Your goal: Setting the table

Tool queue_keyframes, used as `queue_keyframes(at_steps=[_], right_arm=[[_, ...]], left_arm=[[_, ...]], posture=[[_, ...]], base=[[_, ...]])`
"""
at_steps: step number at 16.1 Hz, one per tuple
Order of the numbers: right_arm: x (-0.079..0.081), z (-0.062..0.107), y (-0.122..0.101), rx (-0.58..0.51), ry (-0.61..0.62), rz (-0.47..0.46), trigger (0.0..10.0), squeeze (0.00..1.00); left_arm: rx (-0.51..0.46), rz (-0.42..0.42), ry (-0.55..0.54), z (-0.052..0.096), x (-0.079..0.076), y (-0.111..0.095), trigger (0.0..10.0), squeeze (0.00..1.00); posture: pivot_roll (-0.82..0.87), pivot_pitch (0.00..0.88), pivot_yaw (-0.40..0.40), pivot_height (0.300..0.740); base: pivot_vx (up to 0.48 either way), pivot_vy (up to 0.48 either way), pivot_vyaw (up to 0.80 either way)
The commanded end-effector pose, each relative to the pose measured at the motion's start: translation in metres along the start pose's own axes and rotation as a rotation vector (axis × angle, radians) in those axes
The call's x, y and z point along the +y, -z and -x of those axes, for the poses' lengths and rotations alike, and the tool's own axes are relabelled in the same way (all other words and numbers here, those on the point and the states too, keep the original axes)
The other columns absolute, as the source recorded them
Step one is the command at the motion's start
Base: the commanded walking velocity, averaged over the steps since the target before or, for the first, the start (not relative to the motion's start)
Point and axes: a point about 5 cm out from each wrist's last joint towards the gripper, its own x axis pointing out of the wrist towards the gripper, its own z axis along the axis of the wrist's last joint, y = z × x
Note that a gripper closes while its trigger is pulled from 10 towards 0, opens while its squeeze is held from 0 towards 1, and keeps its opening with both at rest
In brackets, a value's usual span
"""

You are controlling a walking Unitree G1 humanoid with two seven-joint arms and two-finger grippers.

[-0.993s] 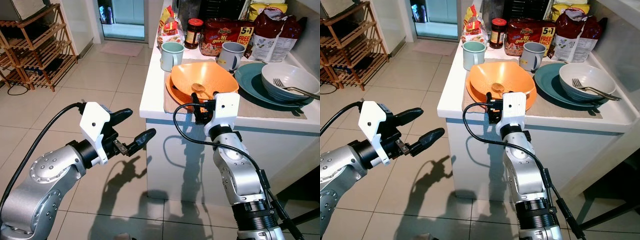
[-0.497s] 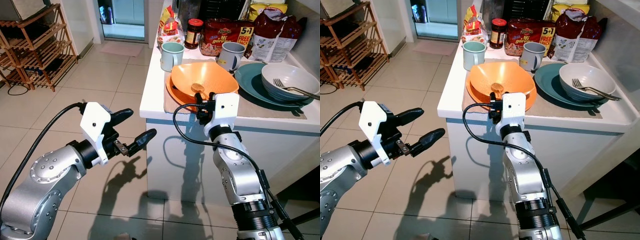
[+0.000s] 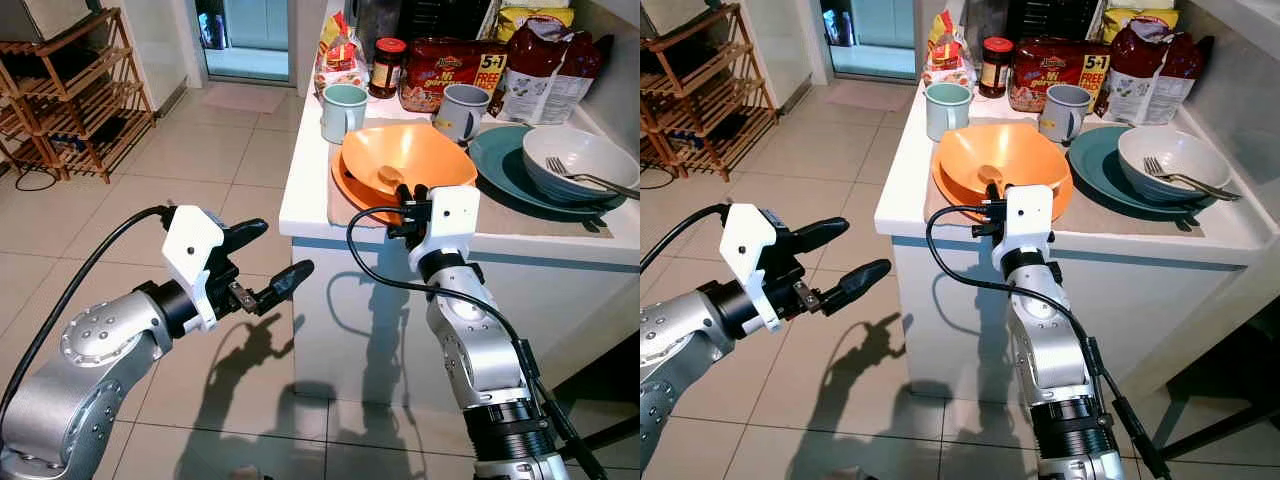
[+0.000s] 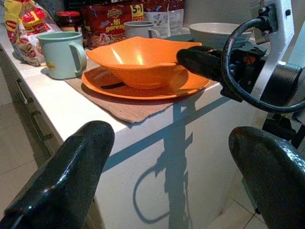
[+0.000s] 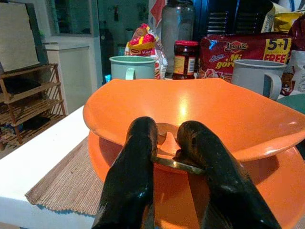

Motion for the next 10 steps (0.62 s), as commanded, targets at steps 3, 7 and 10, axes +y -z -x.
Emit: queue_keyframes(at_steps=[3, 7, 10], right_arm=[[-0.004, -0.005, -0.007, -0.036, 0.010, 0.009, 0.0, 0.00], [-0.015, 0.001, -0.031, -0.182, 0.043, 0.070, 0.0, 0.00], [-0.017, 0.013, -0.049, -0.279, 0.012, 0.099, 0.0, 0.00]], left_arm=[[-0.018, -0.035, 0.003, -0.003, -0.003, -0.006, 10.0, 0.00], [-0.061, -0.028, -0.097, -0.004, -0.001, -0.010, 10.0, 0.00], [-0.055, -0.061, -0.119, -0.008, 0.003, -0.008, 10.0, 0.00]], posture=[[0.14, 0.001, -0.018, 0.740], [0.13, 0.002, -0.020, 0.740], [0.11, 0.008, -0.008, 0.740]], base=[[0.000, 0.000, 0.00], [0.000, 0.000, 0.00], [0.000, 0.000, 0.00]])
